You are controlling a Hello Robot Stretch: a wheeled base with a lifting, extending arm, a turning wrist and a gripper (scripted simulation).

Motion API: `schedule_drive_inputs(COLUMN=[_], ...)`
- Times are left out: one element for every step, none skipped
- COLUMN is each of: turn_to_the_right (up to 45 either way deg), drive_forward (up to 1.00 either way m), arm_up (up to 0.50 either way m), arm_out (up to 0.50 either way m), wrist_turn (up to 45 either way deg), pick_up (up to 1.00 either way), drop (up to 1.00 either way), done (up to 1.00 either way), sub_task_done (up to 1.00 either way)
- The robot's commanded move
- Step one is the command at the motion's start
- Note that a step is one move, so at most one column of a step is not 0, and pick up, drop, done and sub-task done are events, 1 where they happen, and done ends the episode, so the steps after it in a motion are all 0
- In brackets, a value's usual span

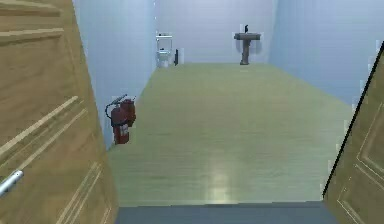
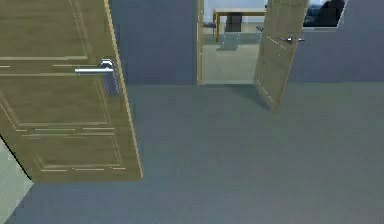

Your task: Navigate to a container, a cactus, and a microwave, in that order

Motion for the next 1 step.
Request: schedule_drive_inputs(turn_to_the_right=[0.0], drive_forward=[1.0], arm_up=[0.0], arm_out=[0.0], wrist_turn=[0.0], pick_up=[0.0], drop=[0.0], done=[0.0], sub_task_done=[0.0])
